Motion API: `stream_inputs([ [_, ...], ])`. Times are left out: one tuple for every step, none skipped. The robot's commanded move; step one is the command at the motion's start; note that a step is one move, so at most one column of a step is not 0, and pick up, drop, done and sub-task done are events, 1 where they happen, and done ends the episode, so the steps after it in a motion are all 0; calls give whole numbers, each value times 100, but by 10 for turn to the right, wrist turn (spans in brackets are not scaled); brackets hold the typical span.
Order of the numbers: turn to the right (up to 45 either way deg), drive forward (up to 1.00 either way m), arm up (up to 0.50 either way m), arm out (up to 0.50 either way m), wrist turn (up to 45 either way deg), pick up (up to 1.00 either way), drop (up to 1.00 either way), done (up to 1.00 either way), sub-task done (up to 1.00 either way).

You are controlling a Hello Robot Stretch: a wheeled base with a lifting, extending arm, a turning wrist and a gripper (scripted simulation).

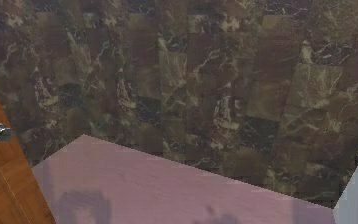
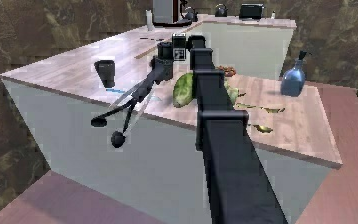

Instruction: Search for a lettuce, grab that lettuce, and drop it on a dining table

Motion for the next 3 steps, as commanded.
stream_inputs([
  [0,0,0,0,450,0,0,0,0],
  [0,0,0,0,450,0,0,0,0],
  [0,0,0,0,450,0,0,0,0],
])
